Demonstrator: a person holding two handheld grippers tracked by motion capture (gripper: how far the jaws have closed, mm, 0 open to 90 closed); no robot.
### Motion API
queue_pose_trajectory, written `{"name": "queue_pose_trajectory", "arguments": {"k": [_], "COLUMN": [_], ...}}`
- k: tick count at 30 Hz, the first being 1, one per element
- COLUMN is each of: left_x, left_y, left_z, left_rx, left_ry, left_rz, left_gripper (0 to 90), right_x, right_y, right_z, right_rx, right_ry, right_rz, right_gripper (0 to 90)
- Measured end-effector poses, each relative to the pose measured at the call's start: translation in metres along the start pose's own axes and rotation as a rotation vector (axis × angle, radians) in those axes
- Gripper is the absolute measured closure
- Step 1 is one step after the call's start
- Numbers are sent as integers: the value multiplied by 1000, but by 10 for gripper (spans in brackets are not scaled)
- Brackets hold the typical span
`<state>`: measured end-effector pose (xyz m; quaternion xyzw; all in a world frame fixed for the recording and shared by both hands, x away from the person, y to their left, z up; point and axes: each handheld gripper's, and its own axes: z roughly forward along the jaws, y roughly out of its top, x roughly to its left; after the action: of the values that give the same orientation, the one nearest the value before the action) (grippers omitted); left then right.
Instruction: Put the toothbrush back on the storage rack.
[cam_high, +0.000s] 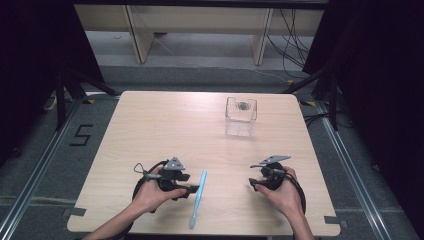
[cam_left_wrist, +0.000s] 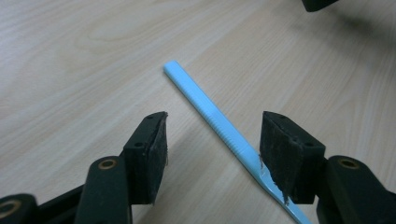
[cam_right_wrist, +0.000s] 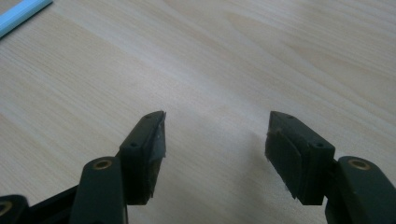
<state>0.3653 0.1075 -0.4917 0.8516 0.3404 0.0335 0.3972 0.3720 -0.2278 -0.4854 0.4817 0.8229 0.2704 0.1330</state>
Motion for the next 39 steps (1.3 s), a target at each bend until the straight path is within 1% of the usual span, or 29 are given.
{"name": "queue_pose_trajectory", "arguments": {"k": [1, 2, 4, 5, 6, 7, 9, 10, 11, 12, 13, 14, 15, 17, 18, 19, 21, 23, 26, 28, 29, 30, 32, 33, 35, 36, 37, 38, 39], "left_x": [-2, -3, -5, -9, -9, -12, -15, -16, -18, -18, -20, -21, -21, -20, -21, -22, -22, -23, -23, -24, -25, -24, -25, -25, -26, -27, -27, -27, -27], "left_y": [1, 2, 3, 5, 5, 6, 6, 7, 7, 8, 8, 8, 8, 10, 10, 11, 11, 12, 12, 12, 12, 13, 13, 14, 14, 14, 14, 15, 15], "left_z": [2, 3, 5, 9, 9, 11, 14, 15, 17, 17, 19, 20, 21, 21, 23, 24, 25, 26, 28, 30, 31, 30, 31, 31, 31, 31, 31, 31, 31], "left_rx": [9, 34, 38, 55, 55, 68, 74, 93, 93, 116, 112, 117, 112, 145, 121, 132, 135, 157, 163, 171, 165, 183, 181, 180, 182, 185, 192, 203, 203], "left_ry": [-1, 3, 7, 12, 12, 16, 26, 27, 33, 33, 41, 46, 48, 69, 73, 76, 81, 91, 99, 96, 101, 100, 103, 108, 114, 124, 128, 120, 120], "left_rz": [0, 19, 18, 27, 27, 37, 45, 69, 68, 94, 83, 83, 79, 105, 82, 88, 86, 98, 114, 110, 118, 142, 134, 133, 142, 152, 172, 181, 181], "left_gripper": [418, 424, 434, 438, 439, 441, 443, 443, 443, 443, 443, 443, 444, 445, 447, 448, 448, 453, 462, 483, 493, 493, 515, 529, 549, 549, 575, 584, 594], "right_x": [1, 1, 1, 1, 1, 1, 2, 2, 2, 2, 2, 1, 2, 2, 4, 4, 4, 4, 3, 3, 3, 3, 3, 2, 2, 2, 2, 2, 2], "right_y": [0, 0, 0, 0, 0, 0, 0, 0, 0, 1, 1, 1, 1, 1, 2, 2, 2, 2, 2, 2, 2, 2, 2, 2, 2, 2, 2, 2, 2], "right_z": [-1, 0, -1, -1, -1, -1, -2, -2, -2, -2, -2, -1, -1, -1, -2, -2, -2, -3, -3, -3, -3, -3, -4, -4, -4, -5, -5, -5, -5], "right_rx": [11, 7, 6, 10, 7, 1, 7, 7, 5, 5, 4, 0, -2, -4, 4, 7, 2, 8, 8, 8, 8, 8, 5, 6, 5, 8, -1, 6, 6], "right_ry": [4, 5, 7, 9, 9, 6, 13, 13, 15, 9, 11, 14, 16, 18, 20, 19, 18, 20, 22, 23, 23, 23, 20, 21, 21, 24, 23, 25, 25], "right_rz": [5, 7, 13, 7, 2, -1, 11, 11, 3, -3, 2, -6, -1, -2, 9, 6, 6, 6, 2, 3, 2, 2, 7, -2, -2, 14, 14, 10, 10], "right_gripper": [385, 385, 384, 384, 384, 384, 383, 383, 383, 382, 383, 382, 383, 382, 382, 382, 382, 382, 382, 381, 381, 381, 380, 380, 380, 380, 380, 380, 380]}}
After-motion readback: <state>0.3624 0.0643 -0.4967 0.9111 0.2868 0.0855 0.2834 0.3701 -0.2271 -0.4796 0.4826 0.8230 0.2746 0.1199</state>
